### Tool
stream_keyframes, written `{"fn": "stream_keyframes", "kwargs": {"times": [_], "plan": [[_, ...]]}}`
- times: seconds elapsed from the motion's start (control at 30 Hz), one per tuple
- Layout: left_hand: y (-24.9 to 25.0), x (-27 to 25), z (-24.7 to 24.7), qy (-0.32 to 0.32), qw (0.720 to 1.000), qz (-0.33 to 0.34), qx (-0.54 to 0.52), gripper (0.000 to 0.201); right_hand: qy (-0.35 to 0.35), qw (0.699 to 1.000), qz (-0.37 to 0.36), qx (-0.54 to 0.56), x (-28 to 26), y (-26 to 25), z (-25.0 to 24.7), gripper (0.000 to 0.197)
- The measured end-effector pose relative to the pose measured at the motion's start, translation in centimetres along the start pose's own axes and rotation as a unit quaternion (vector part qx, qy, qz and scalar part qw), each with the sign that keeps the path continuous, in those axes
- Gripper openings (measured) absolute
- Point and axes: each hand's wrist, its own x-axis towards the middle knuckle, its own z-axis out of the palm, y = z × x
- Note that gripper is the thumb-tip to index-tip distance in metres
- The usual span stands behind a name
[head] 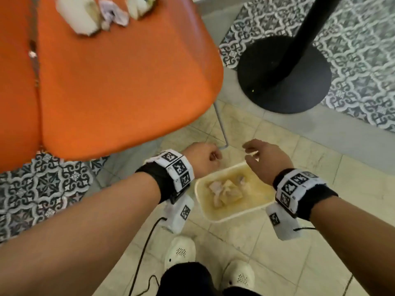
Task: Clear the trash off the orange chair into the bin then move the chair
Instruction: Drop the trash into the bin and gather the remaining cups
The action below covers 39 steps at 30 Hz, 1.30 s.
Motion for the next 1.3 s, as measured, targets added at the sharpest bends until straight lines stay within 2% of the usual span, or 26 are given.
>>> {"fn": "stream_keyframes", "kwargs": {"times": [0.03,0.1,0.13,0.2,0.3,0.4,0.53,0.67,0.77,0.83,0.9,0.97,1.0,1.07,1.17,1.3], "plan": [[0.9,-1.3,-3.1,0.001,1.000,0.005,-0.021,0.025,0.024,0.999,-0.022,0.008,-0.1,-2.7,-2.7,0.029],[2.6,-3.9,-9.2,-0.041,0.996,0.005,-0.074,0.025,0.066,0.995,-0.069,0.035,0.2,-8.5,-7.9,0.026],[3.1,-4.8,-12.1,-0.039,0.997,0.012,-0.064,0.026,0.078,0.992,-0.093,0.045,0.6,-11.6,-10.3,0.025],[3.2,-6.0,-17.7,0.057,0.997,0.027,-0.045,0.027,0.079,0.987,-0.136,0.041,2.2,-17.6,-13.9,0.025],[1.3,-5.2,-24.8,0.211,0.969,0.022,-0.126,0.031,0.056,0.984,-0.168,0.012,6.8,-25.1,-16.3,0.030],[-2.7,-2.0,-30.1,0.289,0.943,-0.027,-0.160,0.046,0.034,0.982,-0.182,-0.032,12.9,-30.2,-16.2,0.042],[-8.6,3.7,-35.2,0.339,0.934,-0.102,-0.040,0.076,0.011,0.982,-0.165,-0.090,21.2,-34.0,-13.8,0.074],[-13.3,8.0,-37.1,0.321,0.935,-0.147,0.024,0.103,-0.005,0.984,-0.103,-0.148,27.0,-35.6,-10.9,0.113],[-15.4,9.4,-36.9,0.279,0.942,-0.186,0.031,0.110,-0.006,0.980,-0.079,-0.185,29.5,-35.4,-9.7,0.122],[-16.3,10.2,-36.6,0.286,0.942,-0.176,0.008,0.101,-0.008,0.980,-0.064,-0.190,30.5,-35.0,-9.4,0.110],[-16.7,10.6,-36.7,0.309,0.936,-0.170,-0.013,0.089,0.018,0.980,-0.072,-0.182,31.0,-34.9,-9.6,0.078],[-16.7,10.6,-37.2,0.324,0.926,-0.191,-0.040,0.082,0.057,0.977,-0.100,-0.182,31.4,-35.0,-10.1,0.042],[-16.7,10.5,-37.4,0.327,0.922,-0.202,-0.052,0.079,0.072,0.973,-0.113,-0.189,31.6,-35.0,-10.4,0.034],[-16.6,10.0,-38.1,0.328,0.918,-0.216,-0.051,0.076,0.081,0.972,-0.125,-0.184,31.6,-35.1,-11.2,0.032],[-16.6,8.9,-39.3,0.320,0.920,-0.224,-0.039,0.069,0.054,0.973,-0.147,-0.170,31.1,-36.0,-12.0,0.032],[-15.9,7.5,-39.6,0.328,0.921,-0.174,-0.113,0.069,0.033,0.967,-0.210,-0.144,30.0,-37.4,-11.0,0.041]]}}
